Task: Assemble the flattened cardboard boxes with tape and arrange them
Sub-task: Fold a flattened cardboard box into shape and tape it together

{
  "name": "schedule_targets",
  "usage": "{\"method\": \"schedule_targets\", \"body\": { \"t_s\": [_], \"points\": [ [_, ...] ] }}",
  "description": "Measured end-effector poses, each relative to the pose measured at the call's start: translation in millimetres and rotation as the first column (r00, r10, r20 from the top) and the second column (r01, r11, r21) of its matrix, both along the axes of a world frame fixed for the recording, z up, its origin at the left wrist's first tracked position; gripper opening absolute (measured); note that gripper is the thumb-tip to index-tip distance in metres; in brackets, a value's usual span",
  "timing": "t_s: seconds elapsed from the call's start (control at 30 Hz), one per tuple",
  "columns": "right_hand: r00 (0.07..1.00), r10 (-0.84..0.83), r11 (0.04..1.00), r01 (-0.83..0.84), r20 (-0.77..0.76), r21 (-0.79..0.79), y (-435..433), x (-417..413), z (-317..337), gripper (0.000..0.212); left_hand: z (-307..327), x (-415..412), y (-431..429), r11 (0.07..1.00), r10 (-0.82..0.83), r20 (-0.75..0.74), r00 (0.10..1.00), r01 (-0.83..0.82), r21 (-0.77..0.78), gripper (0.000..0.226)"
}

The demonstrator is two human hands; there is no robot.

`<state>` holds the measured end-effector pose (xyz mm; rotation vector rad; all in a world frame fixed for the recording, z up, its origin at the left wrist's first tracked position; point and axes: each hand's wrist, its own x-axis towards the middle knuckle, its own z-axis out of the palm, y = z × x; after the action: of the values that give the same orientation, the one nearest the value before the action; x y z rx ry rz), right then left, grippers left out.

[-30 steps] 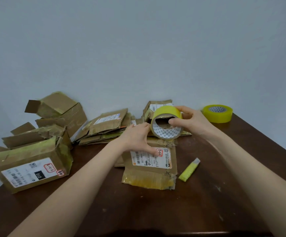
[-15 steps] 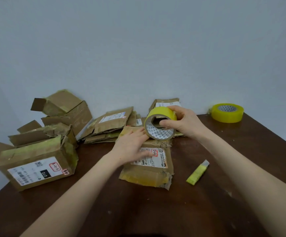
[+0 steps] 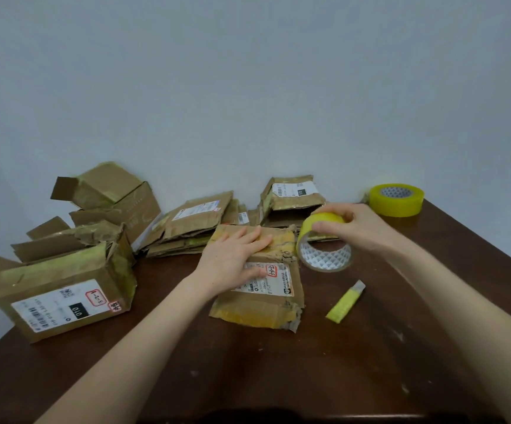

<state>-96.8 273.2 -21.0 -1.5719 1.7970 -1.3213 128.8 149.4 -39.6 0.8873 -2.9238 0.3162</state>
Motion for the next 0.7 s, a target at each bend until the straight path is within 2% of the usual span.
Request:
{"method": "schedule_targets", "body": {
  "t_s": [0.1, 0.23, 0.3, 0.37, 0.43, 0.5, 0.57, 0.63, 0.7],
  "points": [
    [0.997, -0.030, 0.999, 0.031, 0.065, -0.023, -3.4, 3.6, -22.8, 0.013, 1.3, -17.7, 27.9, 1.000, -0.023, -0.042, 0.999, 0.023, -0.004, 0.066],
    [0.996, -0.032, 0.998, 0.036, 0.085, -0.049, -5.2, 5.3, -24.8, 0.010, -9.5, -27.9, 38.7, 0.994, -0.098, -0.265, 0.959, 0.107, 0.019, 0.060],
    [0.997, -0.017, 0.999, 0.020, 0.070, -0.041, -8.0, 5.1, -25.0, 0.011, -9.1, -17.6, 28.9, 0.992, -0.080, -0.309, 0.948, 0.107, 0.069, 0.051],
    [0.998, -0.009, 0.999, 0.012, 0.065, -0.033, -9.0, 6.4, -23.7, 0.011, -7.6, -4.1, 18.2, 0.997, -0.010, -0.275, 0.961, 0.031, 0.072, 0.042],
    [0.997, -0.012, 1.000, 0.014, 0.080, -0.028, -9.7, 5.9, -23.6, 0.011, -8.5, 10.5, 3.6, 0.988, 0.153, -0.267, 0.951, -0.138, 0.073, 0.046],
    [0.995, -0.016, 1.000, 0.019, 0.101, -0.025, -10.5, 5.2, -26.0, 0.011, -7.6, 21.4, -8.6, 0.919, 0.356, -0.388, 0.850, -0.244, 0.309, 0.044],
    [0.993, -0.015, 0.999, 0.019, 0.119, -0.029, -12.2, 5.5, -30.4, 0.010, -11.8, 24.8, -21.4, 0.811, 0.500, -0.472, 0.726, -0.202, 0.549, 0.046],
    [0.991, -0.012, 0.999, 0.017, 0.136, -0.035, -14.1, 6.6, -35.7, 0.010, -14.4, 24.1, -27.9, 0.745, 0.575, -0.491, 0.655, -0.170, 0.646, 0.046],
    [0.988, -0.002, 0.999, 0.009, 0.156, -0.043, -14.4, 8.5, -38.4, 0.010, -16.0, 24.5, -29.4, 0.715, 0.600, -0.470, 0.647, -0.171, 0.678, 0.038]
  ]
}}
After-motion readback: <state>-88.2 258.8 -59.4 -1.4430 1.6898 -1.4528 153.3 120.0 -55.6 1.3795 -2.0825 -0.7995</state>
